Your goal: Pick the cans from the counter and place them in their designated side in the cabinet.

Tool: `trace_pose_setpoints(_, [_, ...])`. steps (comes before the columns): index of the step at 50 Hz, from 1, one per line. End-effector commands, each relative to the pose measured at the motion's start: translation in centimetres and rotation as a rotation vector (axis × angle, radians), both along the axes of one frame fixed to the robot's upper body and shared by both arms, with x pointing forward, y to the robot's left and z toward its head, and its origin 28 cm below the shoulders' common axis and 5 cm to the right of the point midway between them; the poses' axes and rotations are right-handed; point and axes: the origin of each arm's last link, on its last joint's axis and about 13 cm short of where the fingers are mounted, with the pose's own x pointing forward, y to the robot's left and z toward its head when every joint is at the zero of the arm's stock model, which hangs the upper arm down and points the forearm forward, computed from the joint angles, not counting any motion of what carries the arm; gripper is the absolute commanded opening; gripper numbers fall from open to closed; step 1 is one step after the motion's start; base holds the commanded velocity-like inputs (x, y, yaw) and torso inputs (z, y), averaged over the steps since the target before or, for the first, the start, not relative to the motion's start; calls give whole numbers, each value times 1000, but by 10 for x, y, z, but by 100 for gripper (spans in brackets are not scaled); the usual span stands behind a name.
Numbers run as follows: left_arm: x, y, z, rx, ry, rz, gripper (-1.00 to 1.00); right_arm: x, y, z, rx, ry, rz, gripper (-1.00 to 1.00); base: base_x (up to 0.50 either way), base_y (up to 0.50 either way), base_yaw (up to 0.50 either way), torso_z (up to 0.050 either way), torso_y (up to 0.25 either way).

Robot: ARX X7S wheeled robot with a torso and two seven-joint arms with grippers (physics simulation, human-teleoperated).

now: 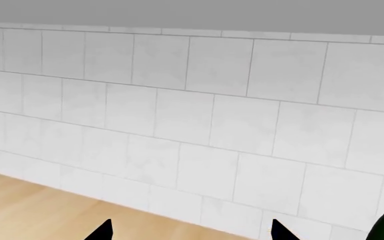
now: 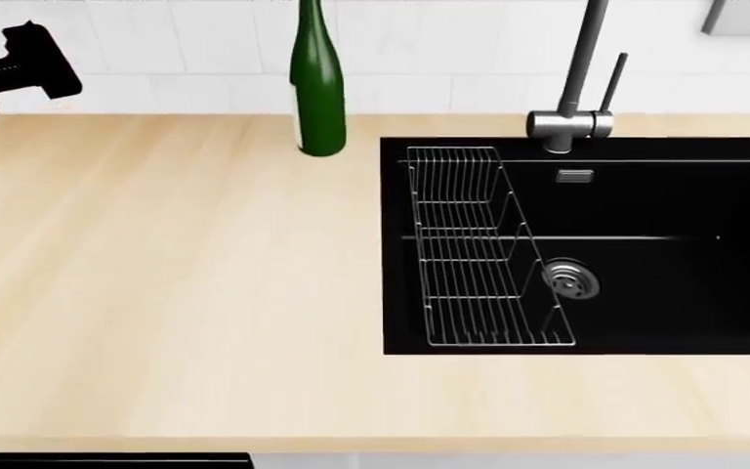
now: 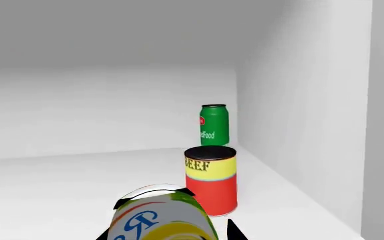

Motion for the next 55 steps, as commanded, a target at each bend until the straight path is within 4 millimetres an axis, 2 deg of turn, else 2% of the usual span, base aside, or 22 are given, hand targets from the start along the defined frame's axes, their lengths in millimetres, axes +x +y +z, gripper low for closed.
trace_pose_setpoints(1, [-2, 2, 3, -5, -4, -1, 100, -2, 0, 2, -9, -10, 1, -100, 172, 0, 0, 0, 0])
trace_pose_setpoints(12, [-2, 4, 0, -12, -8, 5, 100, -2, 0, 2, -9, -10, 1, -100, 173, 0, 0, 0, 1])
trace_pose_setpoints(25, [-12, 15, 8, -28, -31, 50, 100, -2, 0, 2, -9, -10, 1, -100, 174, 0, 0, 0, 1])
trace_pose_setpoints(38, [-10, 15, 4, -31, -25, 48, 100, -2, 0, 2, -9, -10, 1, -100, 174, 0, 0, 0, 0])
trace_pose_setpoints(55, [-7, 13, 2, -33, -26, 46, 100, -2, 0, 2, -9, -10, 1, -100, 0, 0, 0, 0, 0])
